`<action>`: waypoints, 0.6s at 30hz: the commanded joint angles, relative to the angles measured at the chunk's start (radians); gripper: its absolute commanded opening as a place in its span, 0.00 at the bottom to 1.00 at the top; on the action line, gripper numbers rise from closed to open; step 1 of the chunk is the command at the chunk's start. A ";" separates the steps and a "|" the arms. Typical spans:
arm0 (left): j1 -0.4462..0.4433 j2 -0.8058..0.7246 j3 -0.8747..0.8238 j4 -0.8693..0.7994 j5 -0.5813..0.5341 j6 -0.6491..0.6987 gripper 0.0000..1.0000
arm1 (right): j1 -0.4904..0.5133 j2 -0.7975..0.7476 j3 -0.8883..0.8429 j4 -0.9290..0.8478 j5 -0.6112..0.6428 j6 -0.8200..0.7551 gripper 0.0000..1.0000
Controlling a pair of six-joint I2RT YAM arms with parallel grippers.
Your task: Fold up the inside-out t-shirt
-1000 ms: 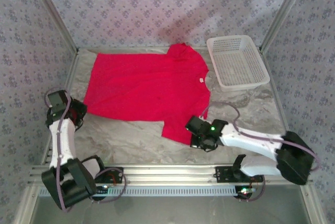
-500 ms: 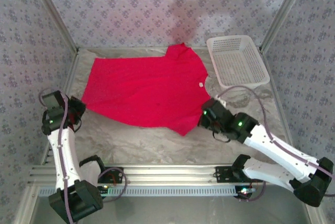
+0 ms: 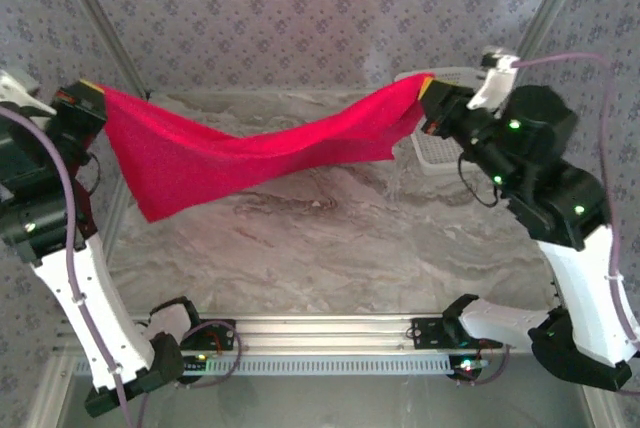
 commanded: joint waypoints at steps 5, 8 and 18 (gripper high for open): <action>-0.007 0.041 0.382 0.002 -0.005 0.048 0.00 | 0.004 -0.041 0.273 -0.056 0.035 -0.219 0.00; -0.019 0.071 0.482 -0.009 -0.028 0.069 0.00 | 0.004 -0.054 0.339 -0.047 0.056 -0.277 0.00; -0.019 0.080 0.327 0.135 -0.063 0.027 0.00 | 0.026 0.043 0.419 0.016 0.213 -0.450 0.00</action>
